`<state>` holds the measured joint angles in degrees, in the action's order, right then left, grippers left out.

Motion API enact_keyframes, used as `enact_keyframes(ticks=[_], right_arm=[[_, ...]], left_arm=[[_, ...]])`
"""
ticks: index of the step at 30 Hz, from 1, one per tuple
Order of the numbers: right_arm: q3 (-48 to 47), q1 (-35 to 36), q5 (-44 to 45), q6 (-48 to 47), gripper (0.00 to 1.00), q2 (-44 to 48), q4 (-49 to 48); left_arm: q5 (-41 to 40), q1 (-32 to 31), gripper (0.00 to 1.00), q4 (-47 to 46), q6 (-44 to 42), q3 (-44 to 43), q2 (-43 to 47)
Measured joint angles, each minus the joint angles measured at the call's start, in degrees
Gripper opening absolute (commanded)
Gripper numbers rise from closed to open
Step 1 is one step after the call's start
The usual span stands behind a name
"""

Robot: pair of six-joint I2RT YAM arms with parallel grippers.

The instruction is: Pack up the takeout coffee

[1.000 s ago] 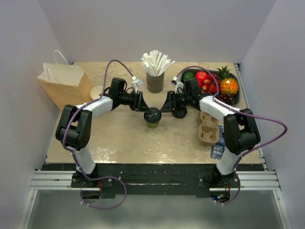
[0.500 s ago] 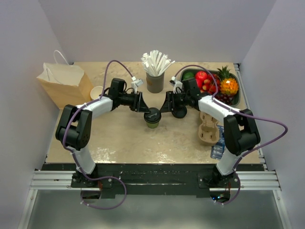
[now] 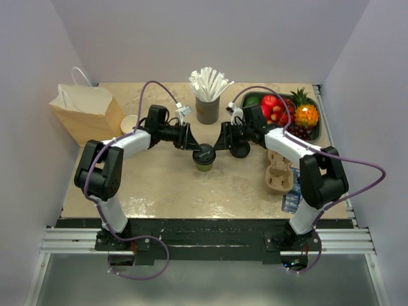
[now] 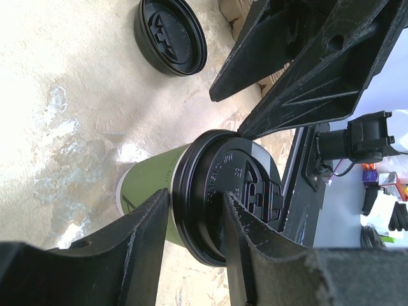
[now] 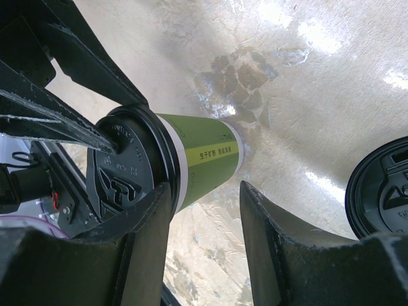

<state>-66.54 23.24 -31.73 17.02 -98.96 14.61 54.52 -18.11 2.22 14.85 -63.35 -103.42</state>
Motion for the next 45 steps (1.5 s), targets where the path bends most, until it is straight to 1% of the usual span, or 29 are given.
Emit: enact_keyframes(ticks=[2,4,7,9,15,22,34,45], right_arm=[[0.00,0.09,0.17,0.00,0.52,0.09,-0.04],[0.00,0.09,0.28,-0.09,0.59,0.35,-0.09],[0.02,-0.07,0.74,-0.63,0.66,0.70,0.02],[0.02,-0.17,0.79,-1.11,0.67,0.98,0.13],[0.28,-0.13,0.70,-2.71,0.68,1.92,1.27],[3.21,-0.04,-1.25,-2.75,0.68,4.26,1.33],[4.83,-0.04,-6.78,-2.75,0.69,4.33,1.49],[4.90,-0.04,-6.97,-1.95,0.69,3.63,1.57]], left_arm=[[0.17,0.02,0.43,-0.37,0.17,0.22,0.00],[0.24,0.04,0.43,-0.48,0.44,0.26,0.00],[0.33,0.07,0.43,-0.63,0.55,0.33,0.00],[0.37,0.09,0.43,-0.72,0.55,0.35,0.00],[0.61,0.07,0.43,-0.61,0.52,0.35,0.00],[0.85,-0.04,0.43,-0.09,0.50,0.35,0.00],[1.01,-0.04,0.43,0.22,0.48,0.35,0.00],[0.98,-0.04,0.43,0.20,0.50,0.35,0.00]])
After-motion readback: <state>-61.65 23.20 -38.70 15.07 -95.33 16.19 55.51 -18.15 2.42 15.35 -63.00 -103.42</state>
